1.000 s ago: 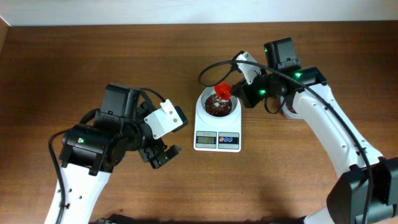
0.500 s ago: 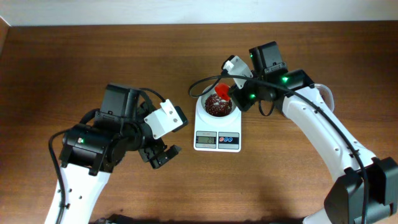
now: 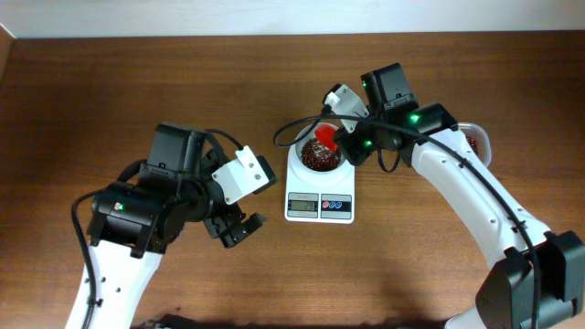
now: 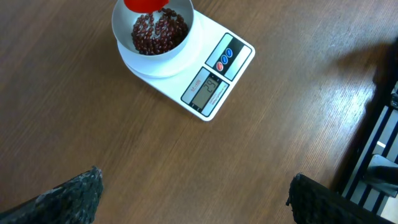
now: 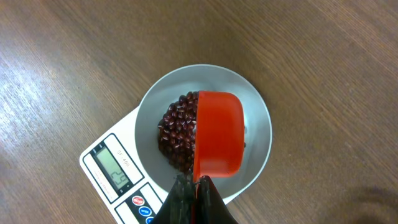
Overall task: Scoop and weigh 50g on scale
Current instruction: 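Carry the red scoop right back to the bean tub, then dip the red scoop into the beans and lift it out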
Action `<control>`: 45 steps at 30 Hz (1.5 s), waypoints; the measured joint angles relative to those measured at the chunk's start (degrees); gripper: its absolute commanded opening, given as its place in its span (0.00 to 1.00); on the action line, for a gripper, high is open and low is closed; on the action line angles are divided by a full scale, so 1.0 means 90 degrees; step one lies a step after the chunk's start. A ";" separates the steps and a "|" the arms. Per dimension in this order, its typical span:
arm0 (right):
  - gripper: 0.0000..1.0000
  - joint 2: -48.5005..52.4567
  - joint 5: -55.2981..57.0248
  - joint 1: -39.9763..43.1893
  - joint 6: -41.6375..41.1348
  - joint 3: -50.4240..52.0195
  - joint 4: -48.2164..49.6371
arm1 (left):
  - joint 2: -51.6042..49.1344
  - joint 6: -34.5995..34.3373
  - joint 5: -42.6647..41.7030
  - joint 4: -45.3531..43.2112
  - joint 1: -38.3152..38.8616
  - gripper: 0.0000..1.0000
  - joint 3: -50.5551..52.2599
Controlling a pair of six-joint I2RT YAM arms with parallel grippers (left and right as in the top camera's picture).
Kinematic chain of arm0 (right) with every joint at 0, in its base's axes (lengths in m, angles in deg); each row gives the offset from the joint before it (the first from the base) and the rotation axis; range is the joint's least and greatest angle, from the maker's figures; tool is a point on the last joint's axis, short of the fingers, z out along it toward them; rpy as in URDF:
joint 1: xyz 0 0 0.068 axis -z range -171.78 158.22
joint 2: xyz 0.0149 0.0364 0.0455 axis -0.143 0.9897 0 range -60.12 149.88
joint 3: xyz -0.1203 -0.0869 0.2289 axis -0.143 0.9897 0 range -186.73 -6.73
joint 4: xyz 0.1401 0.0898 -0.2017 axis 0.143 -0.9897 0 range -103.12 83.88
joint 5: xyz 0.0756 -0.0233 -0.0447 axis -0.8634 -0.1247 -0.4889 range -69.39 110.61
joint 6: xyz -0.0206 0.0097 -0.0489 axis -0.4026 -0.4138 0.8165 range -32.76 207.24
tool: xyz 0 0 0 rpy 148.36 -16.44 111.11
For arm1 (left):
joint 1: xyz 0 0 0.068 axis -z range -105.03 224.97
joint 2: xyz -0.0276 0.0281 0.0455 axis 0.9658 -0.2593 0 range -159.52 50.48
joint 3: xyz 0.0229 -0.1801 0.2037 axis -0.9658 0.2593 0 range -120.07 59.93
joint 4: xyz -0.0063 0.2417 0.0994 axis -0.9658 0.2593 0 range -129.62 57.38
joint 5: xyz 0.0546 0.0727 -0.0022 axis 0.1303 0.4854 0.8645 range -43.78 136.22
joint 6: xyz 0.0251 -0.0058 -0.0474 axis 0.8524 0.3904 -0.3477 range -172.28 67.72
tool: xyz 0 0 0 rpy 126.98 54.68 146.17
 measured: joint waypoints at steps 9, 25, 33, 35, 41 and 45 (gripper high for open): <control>0.04 -0.0534 -0.0078 0.0573 -0.0447 -0.0002 0.0012 | 0.0000 -0.0002 0.0000 0.0000 0.0000 0.99 0.0000; 0.04 -0.1025 0.1761 0.2567 -0.0986 -0.0109 -0.0835 | 0.0000 -0.0002 0.0000 0.0000 0.0000 0.99 0.0000; 0.04 -0.0741 0.2936 0.2567 -0.1673 -0.0109 -0.1409 | 0.0000 -0.0002 0.0000 0.0000 0.0000 0.99 0.0000; 0.04 -0.0605 0.3096 0.2567 -0.1785 -0.0109 -0.1426 | 0.0000 -0.0002 0.0000 0.0000 0.0000 0.99 0.0000; 0.04 0.0010 0.3434 0.2567 -0.1919 -0.0109 -0.1377 | 0.0000 -0.0002 0.0000 0.0000 0.0000 0.99 0.0000; 0.04 0.0389 0.3679 0.2567 -0.2091 -0.0109 -0.1328 | 0.0000 -0.0002 0.0000 0.0002 0.0000 0.99 0.0000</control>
